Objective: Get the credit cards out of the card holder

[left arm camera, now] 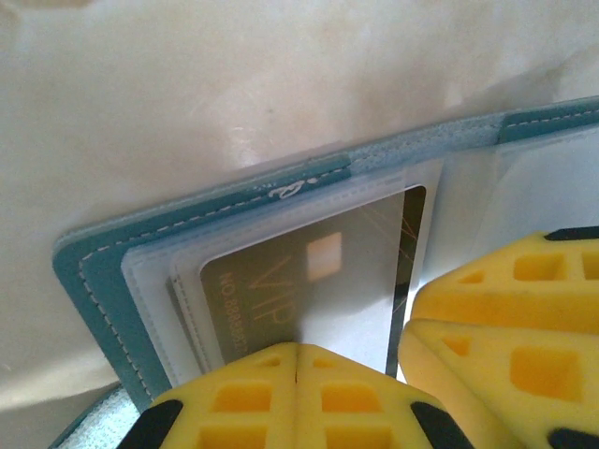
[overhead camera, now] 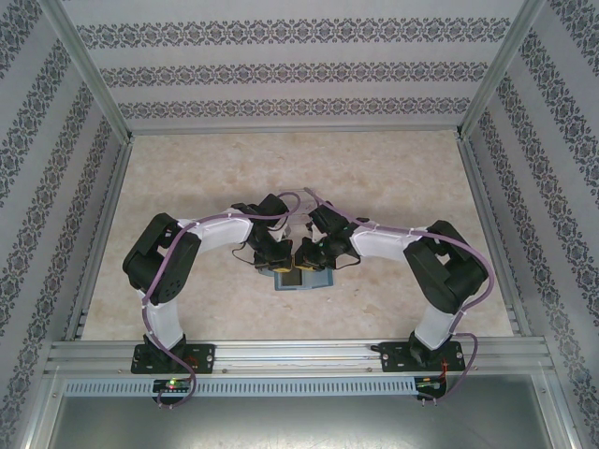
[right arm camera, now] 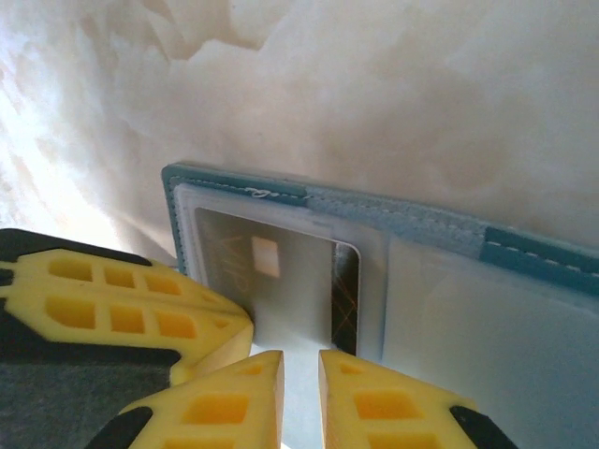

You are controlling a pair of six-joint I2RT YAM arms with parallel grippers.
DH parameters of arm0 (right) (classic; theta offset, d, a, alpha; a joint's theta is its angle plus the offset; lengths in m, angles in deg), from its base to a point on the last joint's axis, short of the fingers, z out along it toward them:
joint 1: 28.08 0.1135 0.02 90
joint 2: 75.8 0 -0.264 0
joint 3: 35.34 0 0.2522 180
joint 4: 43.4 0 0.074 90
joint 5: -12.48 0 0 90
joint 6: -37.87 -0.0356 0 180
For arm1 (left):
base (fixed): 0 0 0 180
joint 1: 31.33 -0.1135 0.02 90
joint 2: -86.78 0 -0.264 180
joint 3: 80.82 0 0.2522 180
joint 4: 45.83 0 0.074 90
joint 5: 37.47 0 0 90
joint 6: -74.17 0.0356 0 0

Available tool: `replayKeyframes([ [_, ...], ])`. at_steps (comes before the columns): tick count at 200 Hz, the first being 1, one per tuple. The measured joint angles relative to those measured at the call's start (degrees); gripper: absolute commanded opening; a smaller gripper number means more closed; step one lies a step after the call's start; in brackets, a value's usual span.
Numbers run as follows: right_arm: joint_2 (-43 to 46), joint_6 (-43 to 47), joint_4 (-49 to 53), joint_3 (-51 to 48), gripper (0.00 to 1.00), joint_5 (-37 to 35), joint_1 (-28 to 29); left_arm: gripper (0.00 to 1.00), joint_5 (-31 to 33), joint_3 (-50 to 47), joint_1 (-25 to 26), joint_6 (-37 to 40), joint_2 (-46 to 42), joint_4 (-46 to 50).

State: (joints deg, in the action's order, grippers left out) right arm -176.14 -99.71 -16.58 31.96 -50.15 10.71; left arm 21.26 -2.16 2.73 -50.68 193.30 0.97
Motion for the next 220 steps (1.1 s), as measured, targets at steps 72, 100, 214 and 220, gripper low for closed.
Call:
replayKeyframes([
  [72, -1.5, 1.4, 3.8, 2.2, 0.29, -2.4, 1.1, 0.0, 0.0, 0.0, 0.0, 0.0, 0.0, 0.2],
  [100, -1.5, 1.9, 5.4, 3.0, 0.31, -3.6, 1.2, 0.01, 0.1, 0.1, 0.0, 0.0, 0.0, 0.2],
  [214, -1.4, 4.5, 12.5, 5.6, 0.31, -9.1, 1.9, 0.0, 0.3, 0.3, 0.0, 0.2, 0.0, 0.6],
  [220, -1.4, 4.5, 12.6, 5.6, 0.31, -9.1, 1.9, 0.0, 0.3, 0.3, 0.0, 0.2, 0.0, 0.6],
])
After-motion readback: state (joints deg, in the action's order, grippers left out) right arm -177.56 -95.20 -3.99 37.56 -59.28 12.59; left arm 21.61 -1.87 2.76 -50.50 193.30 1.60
